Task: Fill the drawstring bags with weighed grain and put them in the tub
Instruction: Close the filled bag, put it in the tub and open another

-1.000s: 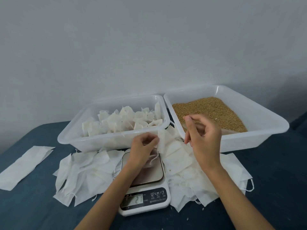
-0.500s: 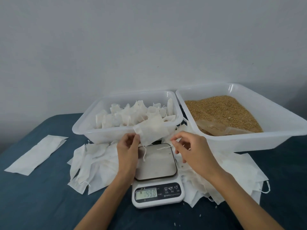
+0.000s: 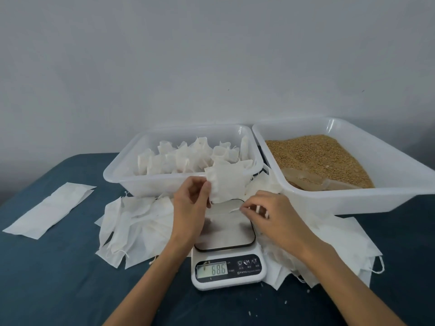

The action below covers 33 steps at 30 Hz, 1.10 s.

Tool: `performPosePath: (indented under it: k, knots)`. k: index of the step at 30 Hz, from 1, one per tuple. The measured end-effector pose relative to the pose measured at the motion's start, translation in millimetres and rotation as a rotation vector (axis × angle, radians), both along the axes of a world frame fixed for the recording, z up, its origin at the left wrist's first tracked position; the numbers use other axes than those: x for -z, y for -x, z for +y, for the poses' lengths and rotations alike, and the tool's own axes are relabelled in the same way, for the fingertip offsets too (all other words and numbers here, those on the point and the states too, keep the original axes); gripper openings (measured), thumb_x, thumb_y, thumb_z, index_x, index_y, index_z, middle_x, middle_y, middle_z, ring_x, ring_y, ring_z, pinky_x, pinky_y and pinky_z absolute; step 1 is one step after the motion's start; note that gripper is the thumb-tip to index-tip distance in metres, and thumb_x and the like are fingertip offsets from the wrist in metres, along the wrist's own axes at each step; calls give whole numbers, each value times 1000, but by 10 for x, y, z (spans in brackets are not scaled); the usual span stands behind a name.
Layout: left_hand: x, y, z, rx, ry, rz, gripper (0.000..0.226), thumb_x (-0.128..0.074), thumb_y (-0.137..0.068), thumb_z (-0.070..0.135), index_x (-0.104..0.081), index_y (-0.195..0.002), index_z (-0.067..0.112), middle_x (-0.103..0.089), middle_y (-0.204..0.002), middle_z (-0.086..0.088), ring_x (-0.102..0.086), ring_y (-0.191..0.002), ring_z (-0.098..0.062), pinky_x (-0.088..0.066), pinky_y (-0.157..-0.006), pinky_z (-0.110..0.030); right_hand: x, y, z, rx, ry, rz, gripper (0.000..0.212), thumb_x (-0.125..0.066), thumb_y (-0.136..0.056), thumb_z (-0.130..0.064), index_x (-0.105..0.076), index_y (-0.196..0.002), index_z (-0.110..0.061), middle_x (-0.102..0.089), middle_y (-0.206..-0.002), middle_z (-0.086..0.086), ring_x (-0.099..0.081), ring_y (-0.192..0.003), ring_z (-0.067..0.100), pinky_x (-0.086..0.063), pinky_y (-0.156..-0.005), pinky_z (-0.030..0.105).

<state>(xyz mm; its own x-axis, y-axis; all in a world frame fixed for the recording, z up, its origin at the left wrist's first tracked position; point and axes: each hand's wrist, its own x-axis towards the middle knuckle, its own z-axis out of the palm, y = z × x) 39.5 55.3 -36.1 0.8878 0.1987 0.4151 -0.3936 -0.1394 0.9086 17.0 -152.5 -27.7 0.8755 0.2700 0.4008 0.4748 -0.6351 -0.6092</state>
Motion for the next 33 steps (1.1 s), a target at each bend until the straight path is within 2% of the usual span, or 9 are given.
performPosePath:
  k: [5,8,12,15,18,21,23,27,33]
  knots:
    - [22,-31,55,12,48,19,11,-63,-104,13,-68,-96,11,-64,-72,4,-58,-62,-12,-53,-67,-25,147,-112,13,121,222,16,20,-59,-101,-29,-74,-114,-25,-61,-101,-13,-58,-86,4,-46,-80,22]
    - [30,-44,63,19,79,39,11,-63,-104,14,-69,-96,11,-65,-72,0,-58,-62,-15,-54,-67,-30,166,-163,-17,164,162,57,28,-55,-103,-30,-71,-124,-21,-67,-103,-5,-60,-92,12,-46,-85,26]
    - [36,-49,49,65,143,82,10,-63,-104,12,-67,-101,4,-66,-75,-6,-57,-60,-17,-52,-63,-39,134,-224,69,84,131,175,34,-45,-106,-38,-64,-82,-23,-64,-73,-8,-58,-71,10,-49,-70,40]
    - [6,-33,58,132,189,103,8,-65,-102,8,-70,-103,1,-71,-81,-8,-61,-65,-17,-53,-62,-29,102,-265,50,82,37,196,39,-47,-106,-34,-61,-75,-15,-62,-66,-5,-55,-64,12,-48,-72,42]
    - [-21,-6,74,177,196,128,11,-70,-97,5,-76,-105,7,-75,-85,-2,-67,-76,-7,-53,-68,-17,89,-203,43,202,86,66,23,-50,-105,-31,-69,-98,-19,-70,-85,-8,-62,-74,10,-53,-75,38]
    - [-46,7,75,209,221,112,15,-73,-94,4,-80,-100,16,-74,-83,-4,-67,-76,-10,-54,-72,-19,6,-55,90,262,-91,-214,8,-56,-103,-24,-59,-95,-24,-61,-75,-14,-56,-63,6,-48,-61,25]
    - [-68,25,71,244,237,88,19,-75,-92,2,-80,-98,19,-71,-78,-5,-63,-69,-12,-54,-73,-20,-48,60,179,129,-281,-211,8,-61,-101,-24,-59,-94,-27,-62,-76,-14,-60,-67,9,-47,-58,18]
    - [-78,90,8,462,227,129,17,-83,-86,11,-79,-101,17,-74,-81,-8,-66,-72,-17,-56,-74,-26,-96,185,356,-136,-464,22,10,-68,-96,-35,-64,-97,-27,-72,-90,-9,-70,-87,16,-58,-74,29]
    - [-76,148,-62,529,222,156,12,-81,-83,12,-80,-92,4,-73,-90,-24,-67,-83,-30,-59,-85,-39,-128,196,276,-114,-583,102,27,-81,-85,-39,-66,-98,-22,-73,-91,1,-72,-88,24,-59,-83,46]
